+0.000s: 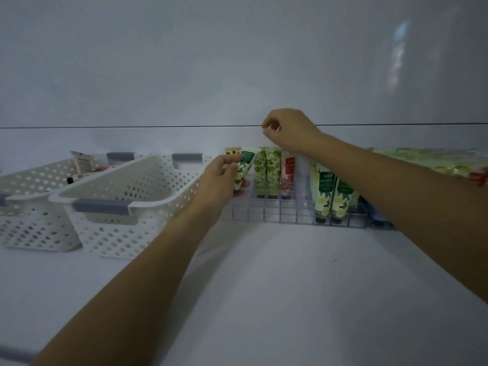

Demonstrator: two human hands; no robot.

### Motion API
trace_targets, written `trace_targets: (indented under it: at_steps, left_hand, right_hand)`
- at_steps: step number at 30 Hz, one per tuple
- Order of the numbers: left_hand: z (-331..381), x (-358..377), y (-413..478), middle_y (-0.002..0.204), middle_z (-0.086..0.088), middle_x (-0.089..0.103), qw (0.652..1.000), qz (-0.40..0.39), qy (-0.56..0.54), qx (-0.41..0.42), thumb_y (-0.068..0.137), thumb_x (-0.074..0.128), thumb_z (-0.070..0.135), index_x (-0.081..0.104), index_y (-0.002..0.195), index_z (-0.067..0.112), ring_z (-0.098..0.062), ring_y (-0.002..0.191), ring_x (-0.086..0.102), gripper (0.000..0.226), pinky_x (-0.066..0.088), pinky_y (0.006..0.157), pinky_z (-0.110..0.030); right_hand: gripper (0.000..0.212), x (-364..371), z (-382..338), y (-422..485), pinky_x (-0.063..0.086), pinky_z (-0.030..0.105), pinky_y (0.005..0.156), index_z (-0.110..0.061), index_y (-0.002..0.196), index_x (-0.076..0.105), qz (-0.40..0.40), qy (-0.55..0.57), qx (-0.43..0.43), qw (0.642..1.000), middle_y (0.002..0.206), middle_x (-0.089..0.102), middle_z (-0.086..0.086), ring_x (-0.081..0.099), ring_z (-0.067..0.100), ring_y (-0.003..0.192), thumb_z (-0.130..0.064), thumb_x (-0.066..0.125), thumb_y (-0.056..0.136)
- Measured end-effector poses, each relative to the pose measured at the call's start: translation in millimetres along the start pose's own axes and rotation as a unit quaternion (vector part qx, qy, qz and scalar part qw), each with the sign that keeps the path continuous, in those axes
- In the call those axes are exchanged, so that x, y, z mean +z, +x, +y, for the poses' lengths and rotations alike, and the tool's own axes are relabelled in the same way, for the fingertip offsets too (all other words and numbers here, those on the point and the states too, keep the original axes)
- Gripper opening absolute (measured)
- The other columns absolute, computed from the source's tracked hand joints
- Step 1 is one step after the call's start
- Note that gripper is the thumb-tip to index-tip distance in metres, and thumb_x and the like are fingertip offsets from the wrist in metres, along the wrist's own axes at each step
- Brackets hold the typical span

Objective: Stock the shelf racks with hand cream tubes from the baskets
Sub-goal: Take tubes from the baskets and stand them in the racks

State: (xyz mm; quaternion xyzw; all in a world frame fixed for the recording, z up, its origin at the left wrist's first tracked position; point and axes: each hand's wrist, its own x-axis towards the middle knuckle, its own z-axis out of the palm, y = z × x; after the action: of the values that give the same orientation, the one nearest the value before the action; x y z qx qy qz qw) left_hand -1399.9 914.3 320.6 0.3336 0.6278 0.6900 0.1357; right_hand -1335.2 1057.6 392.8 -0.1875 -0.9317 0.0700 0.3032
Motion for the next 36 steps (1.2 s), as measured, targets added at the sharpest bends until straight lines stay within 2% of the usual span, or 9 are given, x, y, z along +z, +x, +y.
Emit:
trace_targets:
  at_steps: [3,5,10,13,15,18,20,28,36]
  left_hand:
    - [1.9,6.1,-4.2,0.102,-0.004,0.058,0.998,-0.044,-0.042,0.019,0.100,0.034,0.013,0.052,0.104,0.016,-0.011,0.070,0.060,0.018,0.051,0.065,-0.024]
    - [2.1,9.9,-8.1,0.095,0.000,0.059,0.994,-0.085,-0.062,0.029,0.100,0.035,0.014,0.052,0.099,0.018,-0.010,0.071,0.061,0.018,0.052,0.061,-0.021]
    - [-2.5,15.9,-17.0,0.086,0.005,0.066,0.983,-0.171,-0.032,0.054,0.098,0.042,0.019,0.051,0.112,0.027,-0.009,0.068,0.065,0.019,0.054,0.068,-0.023]
    - [-10.2,20.7,-17.8,0.089,0.007,0.065,0.976,-0.192,0.066,0.083,0.098,0.042,0.016,0.053,0.118,0.018,-0.004,0.069,0.063,0.023,0.050,0.070,-0.019]
    - [-18.1,24.3,-17.6,0.093,0.006,0.065,0.953,-0.193,0.182,0.143,0.096,0.045,0.014,0.058,0.115,0.009,0.000,0.076,0.061,0.023,0.049,0.075,-0.017]
    - [-30.9,28.6,-18.6,0.110,-0.002,0.063,0.874,-0.203,0.372,0.239,0.094,0.048,0.012,0.062,0.113,0.010,-0.011,0.101,0.054,0.024,0.037,0.084,-0.015]
    - [-36.5,30.5,-20.6,0.121,-0.003,0.059,0.833,-0.212,0.436,0.266,0.094,0.048,0.014,0.061,0.116,0.011,-0.017,0.116,0.048,0.026,0.027,0.086,-0.013]
    - [-38.0,28.0,-29.3,0.129,0.000,0.056,0.829,-0.211,0.457,0.244,0.094,0.047,0.015,0.057,0.123,0.017,-0.016,0.124,0.045,0.031,0.030,0.099,-0.020]
    - [-38.2,23.1,-35.5,0.132,-0.001,0.055,0.809,-0.193,0.489,0.262,0.093,0.050,0.012,0.056,0.126,0.015,-0.018,0.127,0.043,0.034,0.026,0.103,-0.020]
  right_hand:
    - [0.034,-12.0,-11.6,-13.2,0.052,0.032,0.082,-0.003,0.116,0.057,-0.039,0.146,0.073,0.986,0.100,0.063,0.009,0.061,0.021,0.089,-0.029,0.051,0.094]
    - [0.031,-17.2,-13.2,-25.3,0.057,0.032,0.079,0.001,0.117,0.056,-0.098,0.222,0.116,0.963,0.087,0.063,0.009,0.065,0.022,0.081,-0.019,0.056,0.092]
    - [0.027,-47.7,5.2,-49.1,0.057,0.019,0.061,-0.005,0.114,0.056,-0.052,0.301,0.140,0.942,0.095,0.063,0.014,0.064,0.016,0.066,-0.004,0.060,0.088]
    - [0.023,-75.4,21.0,-65.9,0.057,0.023,0.068,-0.011,0.110,0.056,-0.001,0.269,0.135,0.954,0.091,0.061,0.007,0.062,0.017,0.069,-0.004,0.059,0.088]
    - [0.022,-94.7,32.0,-79.1,0.056,0.023,0.071,-0.013,0.108,0.056,-0.011,0.250,0.129,0.960,0.093,0.061,0.004,0.062,0.016,0.074,-0.004,0.058,0.089]
    - [0.018,-118.8,47.8,-97.0,0.052,0.022,0.073,-0.014,0.105,0.059,-0.069,0.208,0.126,0.967,0.094,0.065,-0.001,0.064,0.013,0.080,-0.006,0.058,0.089]
    - [0.015,-125.9,57.4,-104.5,0.051,0.022,0.074,-0.016,0.101,0.061,-0.109,0.180,0.133,0.969,0.093,0.066,-0.002,0.064,0.012,0.081,-0.008,0.059,0.089]
    - [0.013,-108.6,72.9,-104.1,0.048,0.021,0.065,-0.018,0.086,0.060,-0.158,0.083,0.156,0.972,0.086,0.063,0.000,0.059,0.011,0.071,-0.005,0.062,0.086]
    - [0.011,-94.3,75.3,-100.4,0.055,0.032,0.078,-0.016,0.092,0.063,-0.178,0.037,0.147,0.972,0.089,0.065,0.003,0.063,0.020,0.079,-0.010,0.067,0.083]
